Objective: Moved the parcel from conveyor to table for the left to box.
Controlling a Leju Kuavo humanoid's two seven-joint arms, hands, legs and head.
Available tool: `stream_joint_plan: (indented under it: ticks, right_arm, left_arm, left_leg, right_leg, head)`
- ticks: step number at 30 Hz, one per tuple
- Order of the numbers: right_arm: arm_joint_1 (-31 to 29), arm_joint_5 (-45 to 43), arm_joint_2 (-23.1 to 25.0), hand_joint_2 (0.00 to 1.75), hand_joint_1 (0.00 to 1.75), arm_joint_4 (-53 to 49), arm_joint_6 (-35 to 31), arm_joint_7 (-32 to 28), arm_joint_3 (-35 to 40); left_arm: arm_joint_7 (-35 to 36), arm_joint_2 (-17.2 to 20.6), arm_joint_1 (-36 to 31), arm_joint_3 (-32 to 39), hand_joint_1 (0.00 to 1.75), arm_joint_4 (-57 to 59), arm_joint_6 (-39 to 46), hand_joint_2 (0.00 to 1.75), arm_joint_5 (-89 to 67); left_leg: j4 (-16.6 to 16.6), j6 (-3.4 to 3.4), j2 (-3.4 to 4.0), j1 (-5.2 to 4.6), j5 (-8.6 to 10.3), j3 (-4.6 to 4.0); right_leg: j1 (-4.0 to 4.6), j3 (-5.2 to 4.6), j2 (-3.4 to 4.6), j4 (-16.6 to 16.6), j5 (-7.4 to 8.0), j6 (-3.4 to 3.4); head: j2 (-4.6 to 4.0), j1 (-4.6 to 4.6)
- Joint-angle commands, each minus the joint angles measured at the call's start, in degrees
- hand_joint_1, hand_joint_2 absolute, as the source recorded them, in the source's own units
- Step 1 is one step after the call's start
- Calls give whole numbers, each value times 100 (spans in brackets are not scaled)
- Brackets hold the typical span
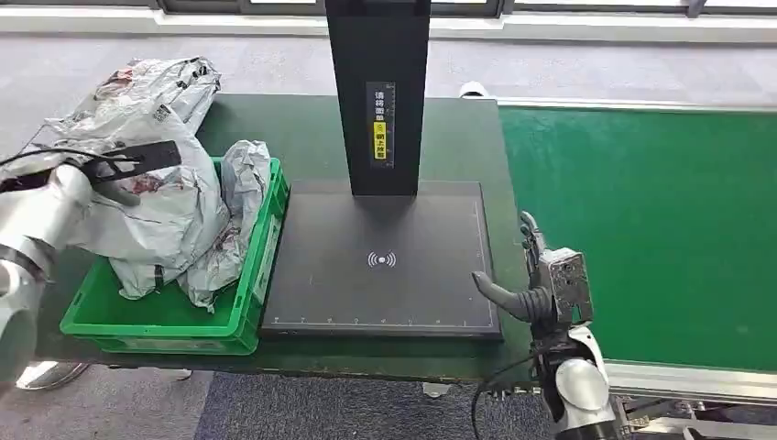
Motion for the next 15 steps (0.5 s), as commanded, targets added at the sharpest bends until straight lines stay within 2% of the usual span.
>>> stream_joint_plan:
  ticks: [1, 2, 3, 4, 9, 13, 15]
  right_arm:
    - [471, -146, -352, 175, 0, -94, -164, -104, -216]
    - [437, -145, -353, 175, 0, -75, -172, -92, -218]
    - [336, -142, -356, 175, 0, 7, -190, -66, -222]
    - [299, -140, -372, 175, 0, 51, -191, -52, -217]
    - [199, -208, -416, 175, 0, 212, -185, -46, -127]
    - [33, -249, -410, 175, 0, 343, -188, -31, -41]
    - [-25, -272, -438, 175, 0, 406, -190, -19, -20]
  left_arm:
    - [-468, 987, -2818, -475, 0, -96, -1515, 0, 797]
    - [-445, 971, -2792, -435, 0, -104, -1488, 175, 887]
    - [-408, 942, -2754, -469, 0, -150, -1434, 175, 958]
    - [-386, 926, -2775, -467, 0, -138, -1441, 175, 1004]
    - [-401, 1049, -2956, -698, 0, -292, -1664, 175, 1384]
    - [-344, 1202, -3199, -923, 0, -421, -2048, 175, 1878]
    - [-283, 1270, -3281, -1043, 0, -500, -2218, 175, 2010]
  left_leg:
    - [35, 7, 22, 37, -13, -61]
    - [17, 10, 30, 41, -12, -50]
    - [12, 1, 17, 28, -9, -53]
    - [3, 2, 40, 22, -19, -28]
    - [4, -6, 0, 15, -8, -40]
    - [5, -16, 10, 20, -2, -41]
    - [3, -13, 37, 17, -6, -26]
  right_leg:
    - [42, -49, -20, 6, 1, -8]
    - [46, -34, -21, -13, 6, -15]
    - [26, -48, -8, -7, 6, -17]
    - [17, -33, 7, -7, 0, -17]
    - [18, -34, -21, -3, -1, -20]
    - [21, -33, -11, -3, 6, -21]
    - [21, -25, -3, -4, 10, -21]
  head:
    - [-2, 4]
    - [0, 5]
    - [-2, 4]
    - [0, 0]
    - [-2, 2]
    - [0, 2]
    - [-2, 2]
